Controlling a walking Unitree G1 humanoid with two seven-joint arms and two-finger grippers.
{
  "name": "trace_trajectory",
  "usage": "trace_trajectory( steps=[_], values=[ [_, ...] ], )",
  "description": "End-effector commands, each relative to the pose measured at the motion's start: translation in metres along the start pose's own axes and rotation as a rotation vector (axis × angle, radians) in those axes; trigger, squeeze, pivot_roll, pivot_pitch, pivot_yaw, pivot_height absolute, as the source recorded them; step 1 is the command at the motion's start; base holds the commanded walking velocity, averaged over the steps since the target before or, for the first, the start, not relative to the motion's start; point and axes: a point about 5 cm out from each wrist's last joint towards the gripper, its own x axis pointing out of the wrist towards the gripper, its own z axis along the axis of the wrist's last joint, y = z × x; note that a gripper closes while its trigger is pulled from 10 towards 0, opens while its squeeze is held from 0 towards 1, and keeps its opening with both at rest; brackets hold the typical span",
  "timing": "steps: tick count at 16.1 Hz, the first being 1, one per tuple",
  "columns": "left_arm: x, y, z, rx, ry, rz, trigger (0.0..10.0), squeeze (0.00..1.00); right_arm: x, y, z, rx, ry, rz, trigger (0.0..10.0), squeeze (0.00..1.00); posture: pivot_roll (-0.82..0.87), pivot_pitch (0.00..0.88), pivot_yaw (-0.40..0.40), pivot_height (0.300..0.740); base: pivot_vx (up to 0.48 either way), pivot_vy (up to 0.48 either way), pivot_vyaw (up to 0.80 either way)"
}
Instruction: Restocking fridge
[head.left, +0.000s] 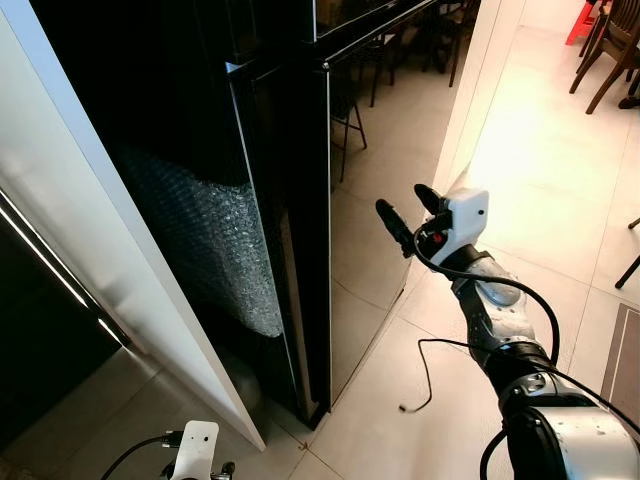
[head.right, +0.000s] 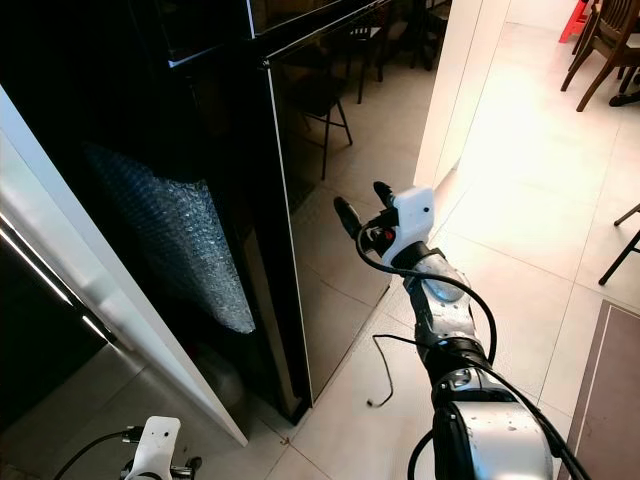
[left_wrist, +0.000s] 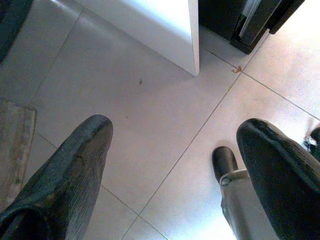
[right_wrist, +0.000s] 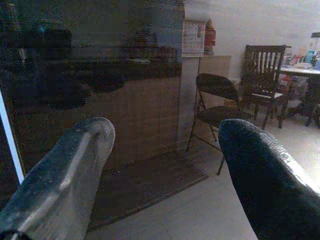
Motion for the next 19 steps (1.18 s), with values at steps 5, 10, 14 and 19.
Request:
trace_trajectory(
  steps=[5,10,14,19],
  values=[
    [-0.001,0.000,-0.008,0.003,0.030,0.003,10.0,0.00,0.001,0.002,-0.004,0.021,0.028,0.020,10.0,0.00,-0.05,0.002,0.023,0.740,0.000,0.000,0.00],
    [-0.002,0.001,-0.010,0.002,0.037,0.004,10.0,0.00,0.024,0.013,0.018,0.030,-0.030,0.084,10.0,0.00,-0.05,0.000,0.022,0.740,0.000,0.000,0.00],
    [-0.003,0.003,-0.013,0.000,0.048,0.007,10.0,0.00,0.040,0.025,0.031,0.028,-0.065,0.130,10.0,0.00,-0.04,0.000,0.021,0.740,0.000,0.000,0.00],
    [-0.003,0.001,-0.014,-0.001,0.054,0.003,10.0,0.00,0.041,0.032,0.029,0.046,-0.068,0.160,10.0,0.00,-0.04,0.000,0.015,0.740,0.000,0.000,0.00]
  ],
)
